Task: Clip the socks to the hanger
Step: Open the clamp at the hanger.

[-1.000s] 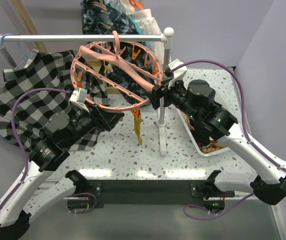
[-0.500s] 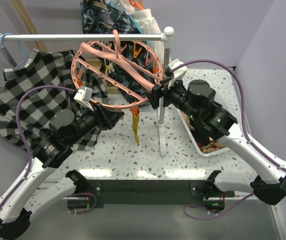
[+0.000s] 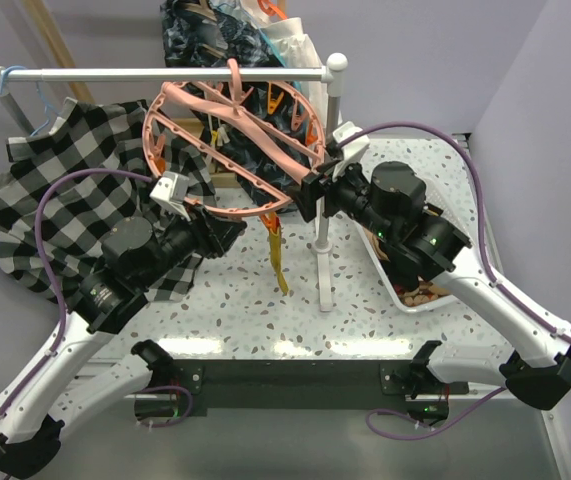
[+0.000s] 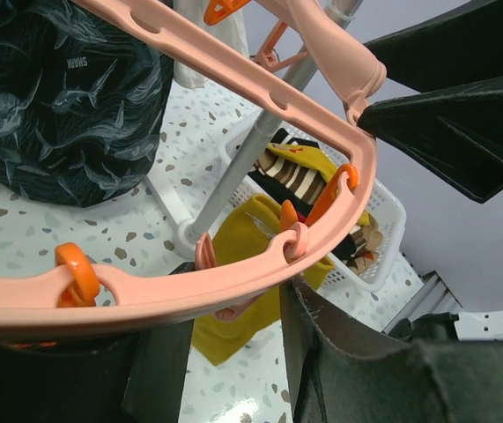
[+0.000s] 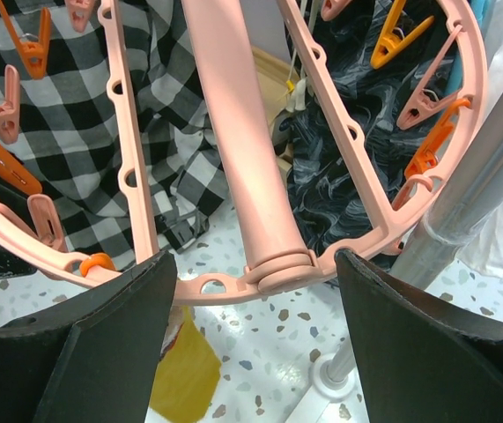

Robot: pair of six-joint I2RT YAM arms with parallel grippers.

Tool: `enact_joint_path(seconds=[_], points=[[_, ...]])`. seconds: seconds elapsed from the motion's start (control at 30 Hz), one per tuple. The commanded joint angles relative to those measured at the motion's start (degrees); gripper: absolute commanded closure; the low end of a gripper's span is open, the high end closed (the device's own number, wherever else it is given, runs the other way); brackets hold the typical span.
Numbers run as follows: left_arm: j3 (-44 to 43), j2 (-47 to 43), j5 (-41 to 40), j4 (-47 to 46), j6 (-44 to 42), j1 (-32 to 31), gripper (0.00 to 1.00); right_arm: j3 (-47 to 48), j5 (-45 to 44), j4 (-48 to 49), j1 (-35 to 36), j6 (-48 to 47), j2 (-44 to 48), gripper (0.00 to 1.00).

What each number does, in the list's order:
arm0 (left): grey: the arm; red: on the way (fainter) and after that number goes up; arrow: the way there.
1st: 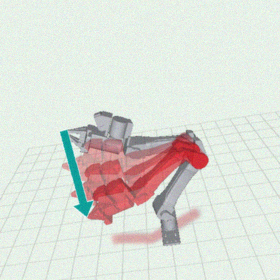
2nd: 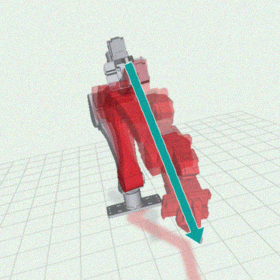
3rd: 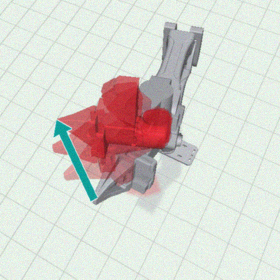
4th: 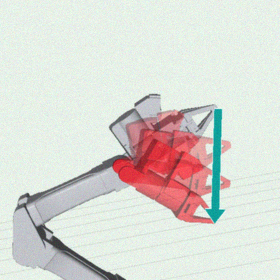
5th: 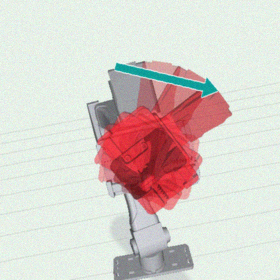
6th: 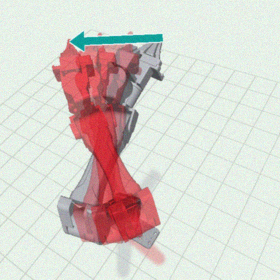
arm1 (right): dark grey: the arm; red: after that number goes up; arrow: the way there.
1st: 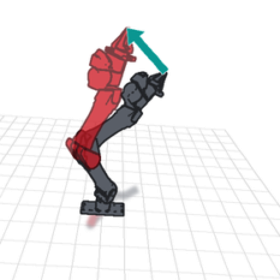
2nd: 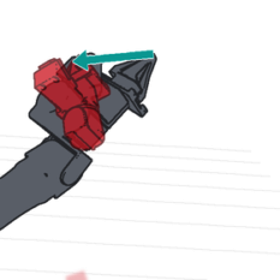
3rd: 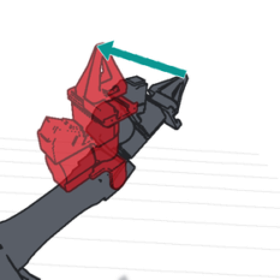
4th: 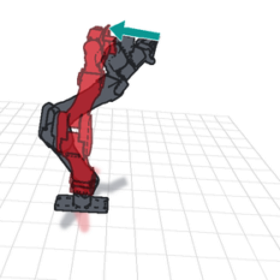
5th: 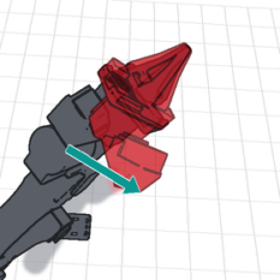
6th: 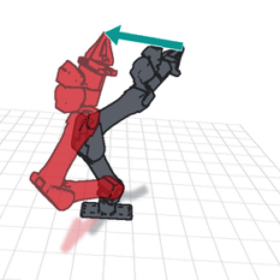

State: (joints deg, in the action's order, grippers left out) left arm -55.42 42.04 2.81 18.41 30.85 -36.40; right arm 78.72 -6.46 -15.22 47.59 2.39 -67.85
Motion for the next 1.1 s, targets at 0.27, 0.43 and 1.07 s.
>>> enact_joint_path(seconds=[0.27,0.43,1.07], points=[[-2.33,0.06,-1.31,-5.32,-2.55,0.02,0.65,-1.11,0.66,1.43,0.13,0.77,1.76,0.23],[-2.24,0.23,-0.61,-4.71,-2.81,0.02,0.69,-2.51,1.62,-0.07,0.04,1.73,2.90,0.23],[-4.08,-1.26,-4.13,3.12,1.67,-0.07,1.00,-9.81,-22.62,-19.83,-0.48,5.69,10.11,0.24]])
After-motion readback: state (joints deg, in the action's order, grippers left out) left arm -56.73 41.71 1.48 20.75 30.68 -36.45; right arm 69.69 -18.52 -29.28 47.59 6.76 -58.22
